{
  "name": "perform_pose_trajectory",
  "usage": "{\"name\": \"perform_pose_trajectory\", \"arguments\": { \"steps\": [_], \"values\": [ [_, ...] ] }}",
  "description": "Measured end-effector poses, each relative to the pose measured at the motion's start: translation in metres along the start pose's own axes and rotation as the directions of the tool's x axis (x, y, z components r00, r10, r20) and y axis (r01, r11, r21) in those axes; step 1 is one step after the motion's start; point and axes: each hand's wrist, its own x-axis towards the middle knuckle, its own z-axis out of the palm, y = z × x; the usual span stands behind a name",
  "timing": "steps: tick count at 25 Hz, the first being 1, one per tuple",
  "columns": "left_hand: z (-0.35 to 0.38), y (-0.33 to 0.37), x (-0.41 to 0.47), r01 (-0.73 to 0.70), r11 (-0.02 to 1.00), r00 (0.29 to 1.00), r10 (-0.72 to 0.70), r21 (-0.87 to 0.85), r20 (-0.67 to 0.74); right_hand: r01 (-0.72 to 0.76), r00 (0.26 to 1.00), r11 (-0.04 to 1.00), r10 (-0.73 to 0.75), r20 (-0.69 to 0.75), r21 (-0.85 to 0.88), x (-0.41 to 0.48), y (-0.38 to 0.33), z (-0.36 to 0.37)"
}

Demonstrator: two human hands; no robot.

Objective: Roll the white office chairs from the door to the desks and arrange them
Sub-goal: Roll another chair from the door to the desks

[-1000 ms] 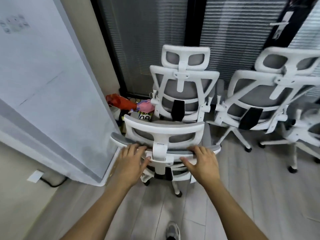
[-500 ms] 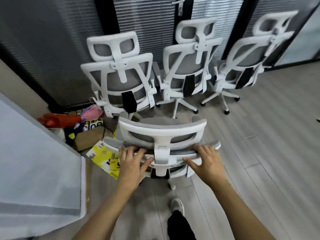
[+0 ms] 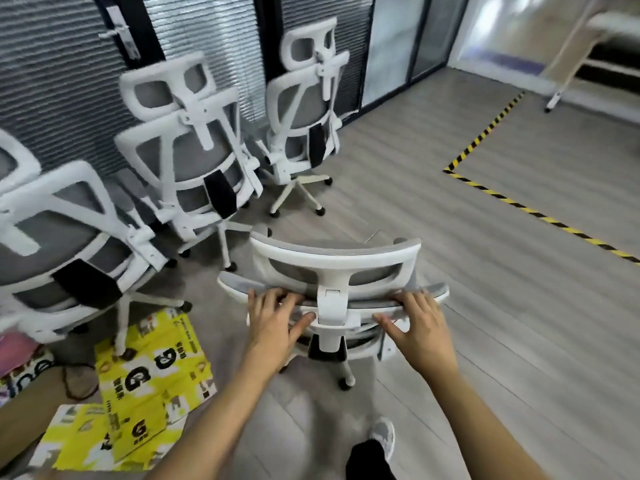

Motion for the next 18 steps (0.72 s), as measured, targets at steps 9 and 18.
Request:
{"name": "perform_pose_trajectory", "arguments": {
  "steps": [9,18],
  "values": [
    [0.151,0.189,0.237,-0.254,0.949,0.954,0.277,-0.184,0.112,-0.222,0.959,0.975,0.217,-0.182,-0.010,0.131,0.240,-0.080],
    [0.326,0.399,0.481,-0.463,0.843,0.847,0.511,-0.274,0.143,-0.448,0.867,0.893,0.422,-0.264,-0.045,0.296,0.498,-0.165]
  ]
}}
